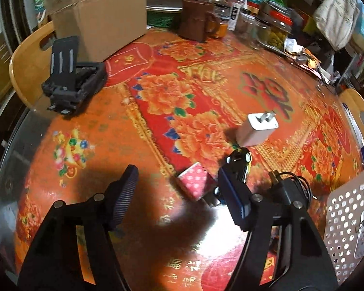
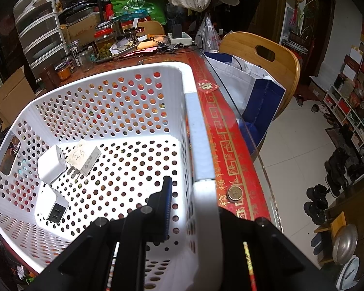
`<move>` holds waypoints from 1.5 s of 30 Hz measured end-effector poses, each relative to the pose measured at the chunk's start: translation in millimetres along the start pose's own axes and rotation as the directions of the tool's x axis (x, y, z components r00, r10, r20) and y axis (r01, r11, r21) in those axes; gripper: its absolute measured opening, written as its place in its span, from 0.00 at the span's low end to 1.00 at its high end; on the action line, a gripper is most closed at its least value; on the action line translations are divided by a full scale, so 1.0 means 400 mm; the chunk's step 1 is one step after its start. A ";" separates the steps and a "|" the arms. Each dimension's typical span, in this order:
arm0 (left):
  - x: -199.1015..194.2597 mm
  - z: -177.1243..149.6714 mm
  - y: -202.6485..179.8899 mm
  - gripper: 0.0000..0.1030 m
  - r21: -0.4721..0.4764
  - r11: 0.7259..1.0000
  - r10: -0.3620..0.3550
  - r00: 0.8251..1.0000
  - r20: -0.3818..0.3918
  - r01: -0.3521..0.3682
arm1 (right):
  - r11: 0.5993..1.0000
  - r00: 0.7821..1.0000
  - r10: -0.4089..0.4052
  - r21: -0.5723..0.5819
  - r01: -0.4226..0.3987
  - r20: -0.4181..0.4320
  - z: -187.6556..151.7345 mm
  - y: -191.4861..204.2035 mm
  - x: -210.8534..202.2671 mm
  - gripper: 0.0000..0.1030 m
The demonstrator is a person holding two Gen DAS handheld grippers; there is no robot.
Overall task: Organize rigid objects
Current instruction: 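Move the left tool back to the table toward the pink polka-dot charger, then grasp the pink polka-dot charger with the left tool and lift it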
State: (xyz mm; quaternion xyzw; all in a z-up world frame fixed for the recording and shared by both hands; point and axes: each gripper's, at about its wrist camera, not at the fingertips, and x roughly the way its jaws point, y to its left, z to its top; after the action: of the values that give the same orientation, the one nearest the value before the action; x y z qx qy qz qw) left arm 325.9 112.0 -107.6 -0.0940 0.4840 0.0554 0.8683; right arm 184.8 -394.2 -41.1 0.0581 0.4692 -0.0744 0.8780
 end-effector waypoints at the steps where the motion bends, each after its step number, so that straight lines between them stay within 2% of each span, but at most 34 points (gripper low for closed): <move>1: 0.004 -0.001 0.000 0.64 0.000 1.000 -0.002 1.000 -0.005 0.002 | 1.000 1.000 -0.001 -0.001 0.001 -0.001 0.001 0.001 0.001 0.13; 7: 0.045 -0.006 -0.023 0.62 0.022 1.000 -0.008 0.999 -0.036 0.009 | 1.000 1.000 -0.001 -0.001 0.001 -0.001 -0.002 0.000 0.000 0.13; 10: 0.063 -0.012 -0.031 0.38 0.028 0.999 -0.017 0.999 -0.049 0.018 | 1.000 1.000 -0.001 -0.002 0.001 -0.002 -0.002 0.000 0.000 0.13; 11: 0.061 -0.015 -0.033 0.34 0.033 0.999 -0.008 0.999 -0.045 0.010 | 1.000 1.000 -0.002 -0.002 0.002 -0.002 -0.002 0.001 0.000 0.13; 14: 0.056 -0.026 -0.043 0.34 0.057 0.998 0.015 0.999 -0.029 -0.014 | 1.000 1.000 -0.004 -0.004 0.004 -0.005 -0.003 0.000 0.001 0.13; 17: 0.026 -0.037 -0.047 0.34 0.070 0.996 0.055 0.998 0.031 -0.057 | 1.000 1.000 -0.004 -0.003 0.004 -0.004 -0.004 0.000 0.000 0.13; 19: -0.014 -0.043 -0.051 0.34 0.076 0.990 0.112 0.988 0.104 -0.120 | 1.000 1.000 -0.005 -0.005 0.005 -0.005 -0.004 0.000 0.000 0.13; 21: -0.058 -0.046 -0.060 0.34 0.078 0.979 0.173 0.969 0.178 -0.189 | 1.000 1.000 -0.006 -0.007 0.006 -0.005 -0.004 0.001 0.000 0.13; 24: -0.105 -0.043 -0.069 0.34 0.075 0.964 0.230 0.944 0.234 -0.254 | 1.000 1.000 -0.007 -0.008 0.007 -0.005 -0.005 0.001 0.000 0.13; 45: -0.245 -0.066 -0.158 0.34 0.132 0.953 0.222 0.924 0.313 -0.273 | 1.000 1.000 -0.008 -0.018 0.008 -0.003 -0.004 0.004 -0.004 0.13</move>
State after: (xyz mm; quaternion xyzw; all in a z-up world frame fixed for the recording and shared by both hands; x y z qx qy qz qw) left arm 264.4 44.0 -30.8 0.0533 0.3603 0.1359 0.9214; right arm 182.9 -392.4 -40.6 0.0482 0.4716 -0.0735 0.8774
